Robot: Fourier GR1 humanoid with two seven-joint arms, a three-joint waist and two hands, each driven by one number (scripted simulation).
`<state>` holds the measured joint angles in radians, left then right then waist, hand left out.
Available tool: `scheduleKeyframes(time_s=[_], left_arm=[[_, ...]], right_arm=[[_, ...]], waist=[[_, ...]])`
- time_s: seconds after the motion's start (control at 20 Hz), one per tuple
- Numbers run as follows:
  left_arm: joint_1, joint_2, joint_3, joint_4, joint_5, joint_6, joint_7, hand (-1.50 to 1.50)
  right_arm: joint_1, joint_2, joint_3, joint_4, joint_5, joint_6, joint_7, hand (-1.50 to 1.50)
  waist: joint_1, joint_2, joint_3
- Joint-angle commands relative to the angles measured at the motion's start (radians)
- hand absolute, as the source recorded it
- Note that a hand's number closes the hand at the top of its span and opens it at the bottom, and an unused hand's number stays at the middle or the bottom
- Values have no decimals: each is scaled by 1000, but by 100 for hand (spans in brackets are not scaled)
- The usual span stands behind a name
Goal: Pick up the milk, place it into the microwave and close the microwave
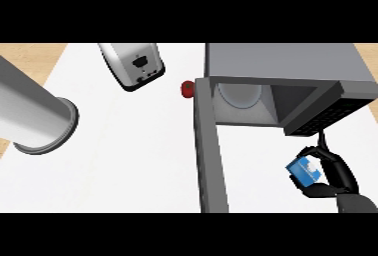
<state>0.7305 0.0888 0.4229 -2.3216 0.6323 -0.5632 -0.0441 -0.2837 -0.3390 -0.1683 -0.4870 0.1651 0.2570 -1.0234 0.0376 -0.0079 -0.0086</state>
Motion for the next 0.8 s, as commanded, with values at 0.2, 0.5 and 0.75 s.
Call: scheduleKeyframes(time_s=[0.2, 0.5, 0.75], left_arm=[[42, 17, 36, -73, 129, -16, 8, -150], [64, 7, 55, -95, 171, -7, 13, -150], [58, 27, 44, -123, 188, 35, 61, -150]], right_arm=[[-112, 194, -55, 95, -48, -144, -42, 150], [-167, 228, -41, 98, -33, -176, -29, 150], [-271, 238, -46, 122, -13, -273, 19, 150]], waist=[[9, 14, 13], [-6, 11, 11], [-2, 14, 12]])
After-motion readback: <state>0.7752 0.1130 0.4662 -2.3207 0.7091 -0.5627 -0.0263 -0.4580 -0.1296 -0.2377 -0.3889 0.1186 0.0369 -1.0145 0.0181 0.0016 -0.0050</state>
